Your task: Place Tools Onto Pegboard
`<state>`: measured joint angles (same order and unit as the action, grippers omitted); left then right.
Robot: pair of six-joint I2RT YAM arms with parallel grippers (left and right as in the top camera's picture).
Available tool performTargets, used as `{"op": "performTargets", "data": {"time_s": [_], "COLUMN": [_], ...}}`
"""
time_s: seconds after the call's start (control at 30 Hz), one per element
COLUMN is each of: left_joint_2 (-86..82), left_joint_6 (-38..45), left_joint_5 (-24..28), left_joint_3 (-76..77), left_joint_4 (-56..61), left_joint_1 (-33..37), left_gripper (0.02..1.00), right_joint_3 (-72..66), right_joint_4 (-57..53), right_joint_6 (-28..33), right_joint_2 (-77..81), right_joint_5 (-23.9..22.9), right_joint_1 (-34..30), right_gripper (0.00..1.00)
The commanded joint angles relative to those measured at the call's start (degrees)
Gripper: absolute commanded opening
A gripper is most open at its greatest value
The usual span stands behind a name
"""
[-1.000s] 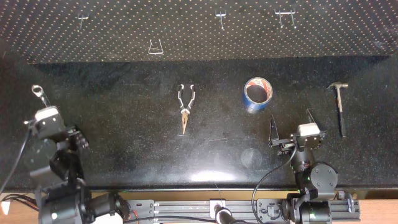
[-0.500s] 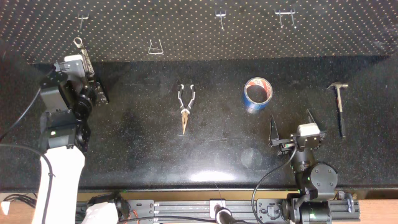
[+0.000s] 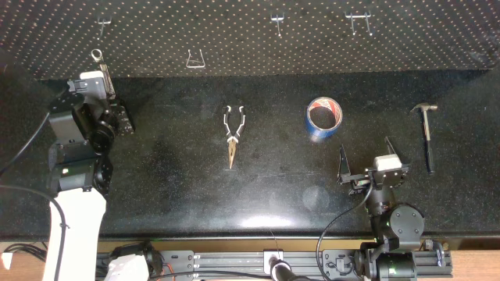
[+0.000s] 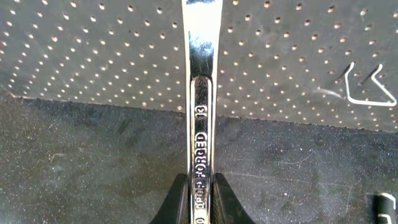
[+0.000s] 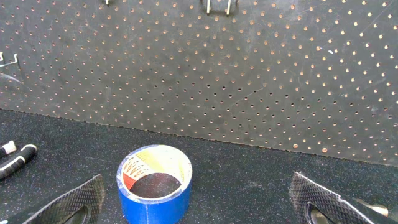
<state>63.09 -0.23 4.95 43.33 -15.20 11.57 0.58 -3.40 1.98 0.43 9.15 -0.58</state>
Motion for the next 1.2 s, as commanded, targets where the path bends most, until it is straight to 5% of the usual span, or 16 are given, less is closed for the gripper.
{"op": "performTargets", "data": {"time_s": [0.03,1.2], "left_joint_2": [-1.3,6.7], "left_joint_6": [0.7,0.7], "left_joint_5": [-0.2,-0.2], "left_joint_3": [1.3,1.3], "left_joint_4": [2.2,10.4], "left_joint_1": [-0.1,-0.1], "left_gripper": [0.027,0.029], "right_joint_3": [-0.3,-0.3], "right_joint_4": [0.0,0.0], "right_joint_6": [-0.5,-0.5], "right_joint_2": [-0.4,-0.4], "right_joint_5": [-0.1,-0.1], "right_joint_1": [0.3,0.3], "right_gripper": [0.976,0.976]}}
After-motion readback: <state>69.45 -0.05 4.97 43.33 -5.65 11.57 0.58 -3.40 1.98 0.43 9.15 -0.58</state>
